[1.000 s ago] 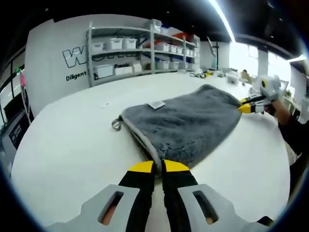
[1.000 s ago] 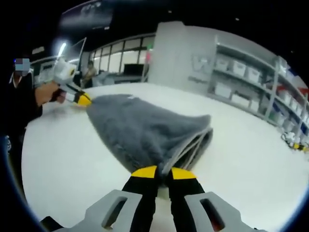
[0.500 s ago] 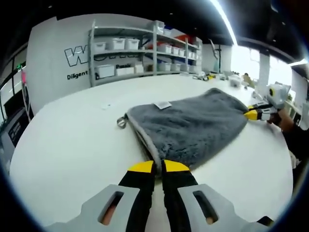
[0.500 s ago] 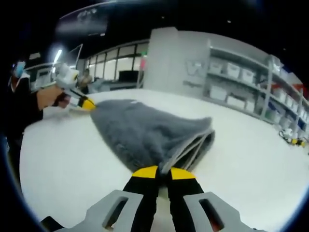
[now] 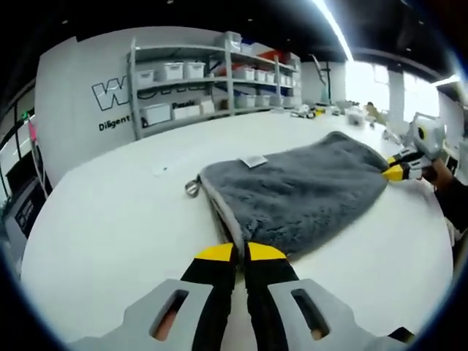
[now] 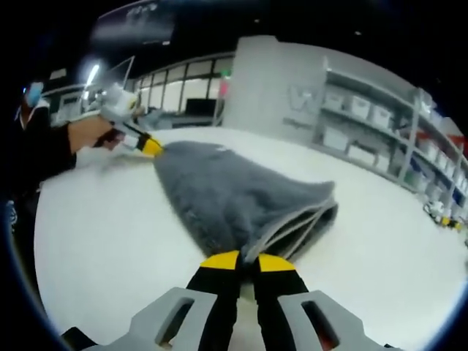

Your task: Open the folded towel by lifting each exposed corner and separating the folded layers until the towel lies flat within the target outline without major curled edges

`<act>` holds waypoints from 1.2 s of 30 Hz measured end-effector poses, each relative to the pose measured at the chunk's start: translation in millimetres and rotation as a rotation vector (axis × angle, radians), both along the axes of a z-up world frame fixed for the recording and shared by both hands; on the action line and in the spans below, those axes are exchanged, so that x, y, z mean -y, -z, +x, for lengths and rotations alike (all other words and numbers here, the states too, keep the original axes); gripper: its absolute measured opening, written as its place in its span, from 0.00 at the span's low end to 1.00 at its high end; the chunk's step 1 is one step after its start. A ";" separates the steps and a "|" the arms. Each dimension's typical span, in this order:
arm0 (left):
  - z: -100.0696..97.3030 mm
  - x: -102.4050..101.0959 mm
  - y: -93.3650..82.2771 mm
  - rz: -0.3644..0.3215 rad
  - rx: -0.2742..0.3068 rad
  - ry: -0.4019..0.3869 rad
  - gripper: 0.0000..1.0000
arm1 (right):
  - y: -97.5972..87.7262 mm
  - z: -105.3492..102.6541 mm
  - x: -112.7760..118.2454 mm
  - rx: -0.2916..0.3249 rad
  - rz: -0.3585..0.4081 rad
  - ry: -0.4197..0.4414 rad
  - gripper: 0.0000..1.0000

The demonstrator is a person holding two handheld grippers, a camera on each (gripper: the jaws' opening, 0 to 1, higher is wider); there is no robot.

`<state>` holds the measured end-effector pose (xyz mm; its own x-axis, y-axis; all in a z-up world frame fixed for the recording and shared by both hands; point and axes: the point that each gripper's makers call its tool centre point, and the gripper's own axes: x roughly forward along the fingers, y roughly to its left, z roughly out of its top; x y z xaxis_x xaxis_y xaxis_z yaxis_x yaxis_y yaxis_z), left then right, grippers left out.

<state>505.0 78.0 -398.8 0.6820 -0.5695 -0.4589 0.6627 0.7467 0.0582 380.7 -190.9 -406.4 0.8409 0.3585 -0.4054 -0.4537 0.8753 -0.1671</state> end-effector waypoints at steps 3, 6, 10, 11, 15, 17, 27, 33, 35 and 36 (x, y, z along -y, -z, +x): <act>4.5 -0.2 1.5 0.001 -0.043 -0.006 0.04 | -0.5 -2.5 -2.4 -0.007 -0.007 -0.009 0.02; 11.1 0.7 1.5 0.006 -0.083 -0.003 0.04 | 0.0 -3.9 -4.3 -0.011 -0.014 -0.017 0.02; 16.7 3.5 2.5 0.069 -0.096 0.008 0.04 | 3.0 -10.2 -11.9 0.005 -0.149 -0.066 0.02; 17.9 3.3 3.0 0.116 -0.081 0.016 0.04 | 3.9 -12.5 -14.8 0.002 -0.173 -0.075 0.02; 20.7 8.2 4.0 0.249 -0.031 0.038 0.04 | 4.4 -19.4 -23.1 -0.009 -0.215 -0.100 0.02; 22.8 11.4 4.6 0.262 -0.033 0.039 0.04 | 4.9 -20.5 -23.0 -0.018 -0.212 -0.104 0.01; 37.2 14.1 5.1 0.311 -0.071 0.060 0.04 | 6.0 -28.8 -31.9 -0.031 -0.160 -0.139 0.01; 46.1 17.6 6.2 0.344 -0.088 0.078 0.04 | 6.5 -36.7 -44.3 -0.033 -0.167 -0.183 0.01; 47.4 19.4 6.5 0.362 -0.085 0.084 0.04 | 6.7 -39.4 -47.3 -0.034 -0.167 -0.194 0.01; 47.8 20.1 6.6 0.371 -0.083 0.088 0.04 | 6.5 -39.4 -48.4 -0.035 -0.166 -0.197 0.01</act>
<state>552.8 57.9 -405.3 0.5897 -0.4089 -0.6964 0.7369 0.6253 0.2568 341.3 -142.6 -412.9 0.7459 0.4404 -0.4997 -0.6210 0.7310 -0.2827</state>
